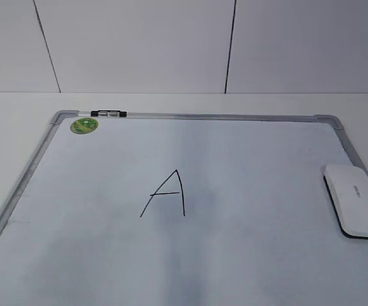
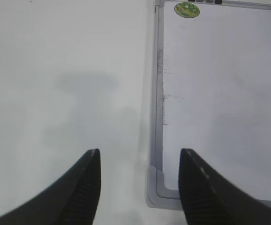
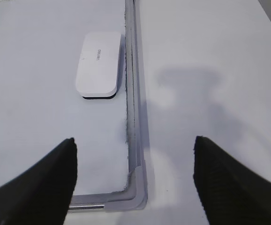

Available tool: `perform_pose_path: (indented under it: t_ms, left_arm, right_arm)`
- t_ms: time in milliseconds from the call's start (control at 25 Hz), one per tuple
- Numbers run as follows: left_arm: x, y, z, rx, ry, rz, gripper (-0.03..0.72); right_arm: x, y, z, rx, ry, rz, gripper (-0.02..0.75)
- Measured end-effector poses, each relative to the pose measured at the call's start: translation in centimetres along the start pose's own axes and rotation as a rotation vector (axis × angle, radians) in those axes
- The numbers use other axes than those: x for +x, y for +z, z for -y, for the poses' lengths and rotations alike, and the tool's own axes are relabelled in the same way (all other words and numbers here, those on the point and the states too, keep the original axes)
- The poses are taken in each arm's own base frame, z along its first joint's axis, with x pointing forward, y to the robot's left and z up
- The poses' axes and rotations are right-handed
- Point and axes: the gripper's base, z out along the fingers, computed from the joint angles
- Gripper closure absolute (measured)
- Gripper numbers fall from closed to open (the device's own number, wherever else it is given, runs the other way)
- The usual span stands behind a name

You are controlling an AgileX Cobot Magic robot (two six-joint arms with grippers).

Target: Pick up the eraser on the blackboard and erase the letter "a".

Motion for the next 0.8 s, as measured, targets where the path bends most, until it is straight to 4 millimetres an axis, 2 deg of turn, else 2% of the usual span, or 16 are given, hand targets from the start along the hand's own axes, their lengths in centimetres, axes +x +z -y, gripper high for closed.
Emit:
perform_pose_path:
  t_ms: [800]
  left_arm:
    - [0.0,0.01,-0.01,-0.005,-0.003,0.001,0.384]
  right_arm:
    - [0.0,-0.04,-0.01,0.039,0.027,0.0,0.146]
